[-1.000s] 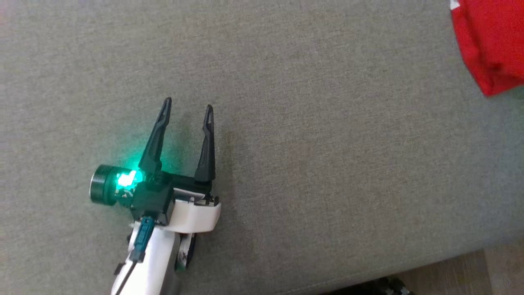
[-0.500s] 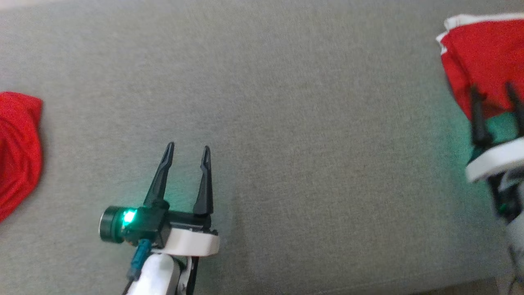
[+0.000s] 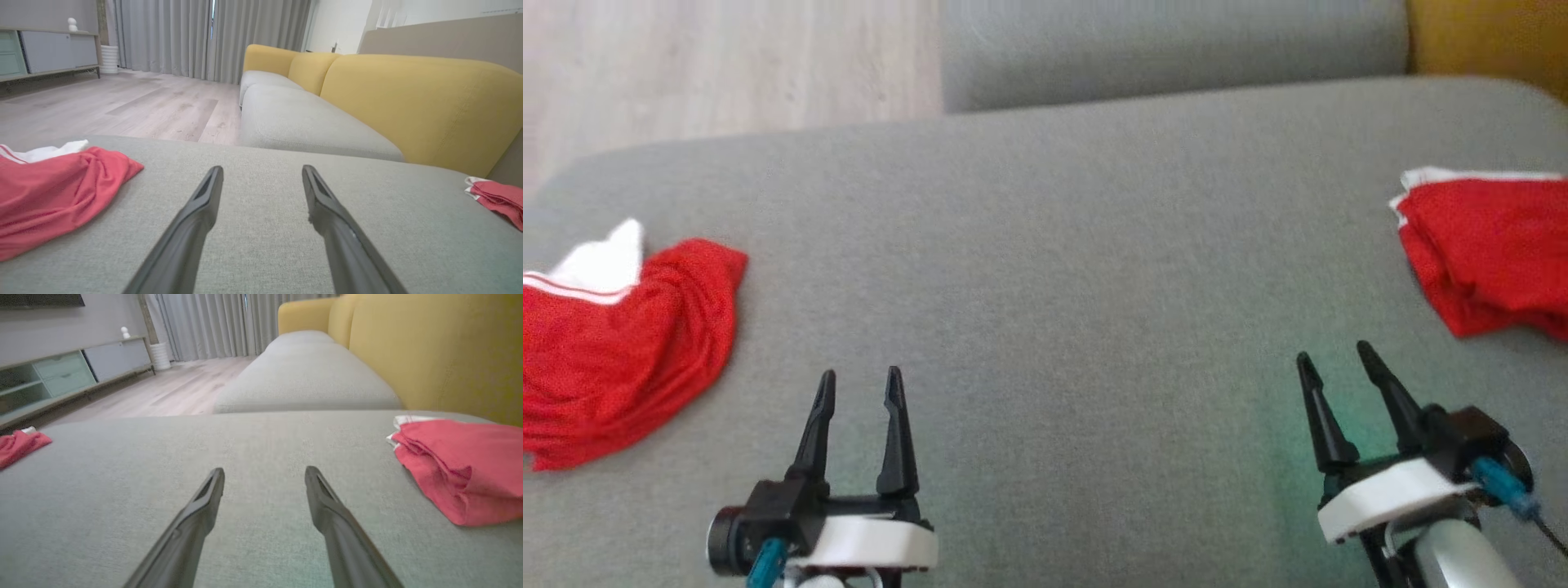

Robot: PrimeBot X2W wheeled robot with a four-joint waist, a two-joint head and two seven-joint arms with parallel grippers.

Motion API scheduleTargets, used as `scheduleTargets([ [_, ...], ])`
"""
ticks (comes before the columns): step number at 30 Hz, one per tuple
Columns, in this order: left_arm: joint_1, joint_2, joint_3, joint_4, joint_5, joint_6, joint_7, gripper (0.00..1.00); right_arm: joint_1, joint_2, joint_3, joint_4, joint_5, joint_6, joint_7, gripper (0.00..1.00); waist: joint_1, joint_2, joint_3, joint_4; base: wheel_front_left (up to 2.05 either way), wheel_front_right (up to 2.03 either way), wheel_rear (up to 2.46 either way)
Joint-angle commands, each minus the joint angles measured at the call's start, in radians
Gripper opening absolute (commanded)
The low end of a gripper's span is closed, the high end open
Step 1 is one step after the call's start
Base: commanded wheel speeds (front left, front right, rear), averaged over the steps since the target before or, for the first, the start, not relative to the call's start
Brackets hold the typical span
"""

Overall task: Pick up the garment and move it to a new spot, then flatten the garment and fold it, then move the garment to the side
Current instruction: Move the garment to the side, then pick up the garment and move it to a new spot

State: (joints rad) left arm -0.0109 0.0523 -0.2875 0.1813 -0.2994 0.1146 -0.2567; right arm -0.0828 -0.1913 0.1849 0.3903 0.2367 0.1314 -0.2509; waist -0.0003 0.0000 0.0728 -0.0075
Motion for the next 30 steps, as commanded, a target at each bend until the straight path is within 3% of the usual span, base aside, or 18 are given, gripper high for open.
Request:
scheduleTargets([
  [1,-0.008,-0.002,0.043,-0.046,0.008,0.006,-0.005,1.00,0.005,0.011,-0.015,-0.065,-0.031,-0.001,-0.011,1.00,0.0003,0.0000,-0.058,0.040,0.00,0.00,0.00],
  [6,0.027,-0.002,0.060,-0.092,0.040,0.005,-0.005,1.00,0.102,0.084,-0.117,-0.186,-0.120,-0.001,-0.011,1.00,0.0003,0.0000,-0.088,0.060,0.00,0.00,0.00],
  [11,0.069,-0.002,0.077,-0.101,0.087,0.000,-0.005,1.00,0.197,0.115,-0.157,-0.227,-0.164,-0.001,-0.011,1.00,0.0003,0.0000,-0.110,0.073,0.00,0.00,0.00],
  [30,0.108,-0.002,0.089,-0.060,0.102,-0.041,-0.005,1.00,0.233,0.137,-0.181,-0.223,-0.181,-0.001,-0.011,1.00,0.0003,0.0000,-0.130,0.074,0.00,0.00,0.00],
])
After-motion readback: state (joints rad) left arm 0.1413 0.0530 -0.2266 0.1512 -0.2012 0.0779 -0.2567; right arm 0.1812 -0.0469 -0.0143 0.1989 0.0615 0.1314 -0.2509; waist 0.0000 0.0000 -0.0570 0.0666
